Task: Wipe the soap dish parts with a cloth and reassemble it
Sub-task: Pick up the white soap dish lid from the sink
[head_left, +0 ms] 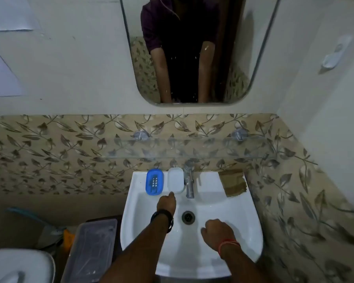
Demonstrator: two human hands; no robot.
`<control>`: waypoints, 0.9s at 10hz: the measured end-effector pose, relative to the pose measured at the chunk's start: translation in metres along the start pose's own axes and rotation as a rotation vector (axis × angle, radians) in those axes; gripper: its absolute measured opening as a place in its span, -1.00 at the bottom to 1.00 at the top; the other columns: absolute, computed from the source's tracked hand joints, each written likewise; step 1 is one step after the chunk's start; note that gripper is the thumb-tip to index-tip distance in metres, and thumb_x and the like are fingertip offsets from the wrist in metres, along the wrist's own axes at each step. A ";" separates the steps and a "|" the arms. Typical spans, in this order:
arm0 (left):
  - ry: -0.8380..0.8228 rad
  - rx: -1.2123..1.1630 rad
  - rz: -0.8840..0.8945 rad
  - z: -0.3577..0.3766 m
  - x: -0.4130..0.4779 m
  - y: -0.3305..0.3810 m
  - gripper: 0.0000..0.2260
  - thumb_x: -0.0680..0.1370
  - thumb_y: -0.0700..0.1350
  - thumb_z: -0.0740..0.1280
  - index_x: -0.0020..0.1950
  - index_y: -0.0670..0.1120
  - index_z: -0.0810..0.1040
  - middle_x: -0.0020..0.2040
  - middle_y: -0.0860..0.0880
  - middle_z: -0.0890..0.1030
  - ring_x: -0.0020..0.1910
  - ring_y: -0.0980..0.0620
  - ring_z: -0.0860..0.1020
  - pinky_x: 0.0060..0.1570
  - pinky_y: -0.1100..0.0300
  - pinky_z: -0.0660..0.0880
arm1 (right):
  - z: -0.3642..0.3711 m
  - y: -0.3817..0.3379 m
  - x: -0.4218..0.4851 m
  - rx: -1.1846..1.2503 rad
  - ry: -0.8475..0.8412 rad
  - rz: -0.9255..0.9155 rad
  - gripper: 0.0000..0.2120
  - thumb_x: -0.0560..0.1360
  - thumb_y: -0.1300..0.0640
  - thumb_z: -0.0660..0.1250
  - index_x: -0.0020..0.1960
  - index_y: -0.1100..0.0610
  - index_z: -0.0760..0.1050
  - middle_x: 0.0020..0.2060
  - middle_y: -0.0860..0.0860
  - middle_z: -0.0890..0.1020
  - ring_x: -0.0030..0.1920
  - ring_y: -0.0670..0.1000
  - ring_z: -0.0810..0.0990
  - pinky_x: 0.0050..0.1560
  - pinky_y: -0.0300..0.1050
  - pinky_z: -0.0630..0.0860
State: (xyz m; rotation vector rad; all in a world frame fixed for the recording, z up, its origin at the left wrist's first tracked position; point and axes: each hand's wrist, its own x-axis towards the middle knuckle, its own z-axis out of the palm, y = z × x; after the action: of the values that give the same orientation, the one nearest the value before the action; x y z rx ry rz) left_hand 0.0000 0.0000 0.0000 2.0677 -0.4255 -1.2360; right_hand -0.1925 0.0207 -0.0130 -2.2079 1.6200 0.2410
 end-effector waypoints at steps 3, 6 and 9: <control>-0.093 -0.081 -0.089 0.024 0.066 0.000 -0.39 0.67 0.22 0.05 0.31 -0.28 0.55 0.14 -0.34 0.66 -0.47 0.03 0.33 -0.47 0.22 0.29 | 0.020 0.042 0.044 0.018 -0.094 0.096 -0.64 0.59 -0.12 0.14 0.10 0.07 0.59 0.07 0.03 0.68 0.11 0.05 0.63 0.14 -0.11 0.54; -0.091 -0.007 -0.112 0.025 0.086 0.005 -0.61 0.68 -0.11 0.11 0.27 -0.38 0.52 0.33 -0.42 0.52 0.33 -0.41 0.48 0.31 -0.18 0.44 | 0.016 0.039 0.064 0.039 -0.089 0.112 -0.64 0.59 -0.11 0.15 0.08 0.11 0.60 0.05 0.06 0.68 0.08 0.07 0.64 0.11 -0.10 0.54; -0.047 0.193 -0.058 0.015 0.075 -0.019 -0.56 0.70 -0.09 0.02 0.35 -0.42 0.42 0.32 -0.44 0.51 0.30 -0.39 0.51 0.30 -0.19 0.48 | 0.030 0.008 0.057 0.400 -0.116 0.212 -0.72 0.56 -0.05 0.26 -0.19 0.13 0.50 -0.23 0.04 0.63 -0.13 0.06 0.65 -0.08 -0.13 0.55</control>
State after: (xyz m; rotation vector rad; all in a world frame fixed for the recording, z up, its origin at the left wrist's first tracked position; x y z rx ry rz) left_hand 0.0234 -0.0361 -0.0665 2.2297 -0.5278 -1.3244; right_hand -0.1795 -0.0188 -0.0627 -1.6984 1.6702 0.0896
